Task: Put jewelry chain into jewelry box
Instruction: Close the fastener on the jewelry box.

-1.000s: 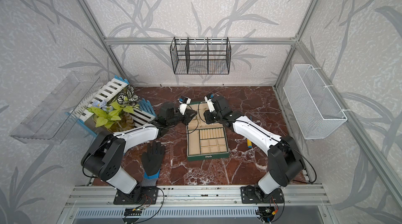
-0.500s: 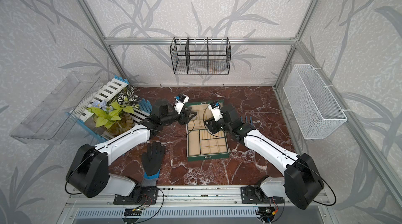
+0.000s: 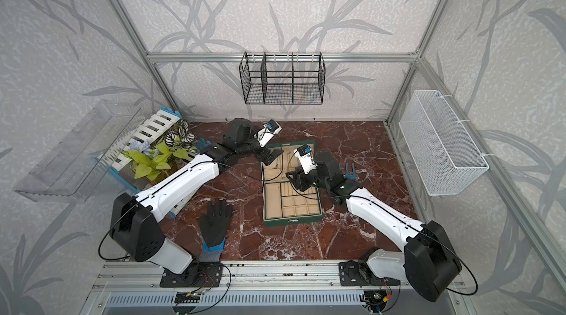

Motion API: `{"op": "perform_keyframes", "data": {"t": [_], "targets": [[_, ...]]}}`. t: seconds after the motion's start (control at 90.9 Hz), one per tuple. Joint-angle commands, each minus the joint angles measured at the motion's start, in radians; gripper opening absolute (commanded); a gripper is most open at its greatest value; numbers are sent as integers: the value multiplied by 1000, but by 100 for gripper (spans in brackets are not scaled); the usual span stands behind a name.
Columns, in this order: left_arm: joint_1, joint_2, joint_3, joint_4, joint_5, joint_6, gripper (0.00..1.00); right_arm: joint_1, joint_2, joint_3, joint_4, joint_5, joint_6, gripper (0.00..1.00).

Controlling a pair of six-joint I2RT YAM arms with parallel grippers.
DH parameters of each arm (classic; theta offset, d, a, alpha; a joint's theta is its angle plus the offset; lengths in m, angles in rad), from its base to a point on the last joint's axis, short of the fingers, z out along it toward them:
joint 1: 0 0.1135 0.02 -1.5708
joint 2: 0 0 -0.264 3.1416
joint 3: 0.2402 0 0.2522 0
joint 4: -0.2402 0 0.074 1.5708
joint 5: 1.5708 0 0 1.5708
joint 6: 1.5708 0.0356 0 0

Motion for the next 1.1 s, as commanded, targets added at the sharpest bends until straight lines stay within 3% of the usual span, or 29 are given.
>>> {"op": "perform_keyframes", "data": {"t": [0.0,0.253,0.451,0.616,0.825,1.089], "targets": [[-31,59,75,-147,-153,102,100,-2,-31,-15,40,-5,23,55],[-47,143,152,-186,-298,108,99,-3,-30,-36,62,-4,50,59],[-51,140,139,-171,-290,102,80,-2,-18,-32,58,-3,41,60],[-52,137,127,-147,-272,95,73,-3,-20,-34,58,2,40,60],[-54,145,126,-131,-219,75,78,-3,-28,-48,56,7,42,60],[-54,158,125,-101,-199,60,75,-3,-43,-59,51,16,43,60]]}}
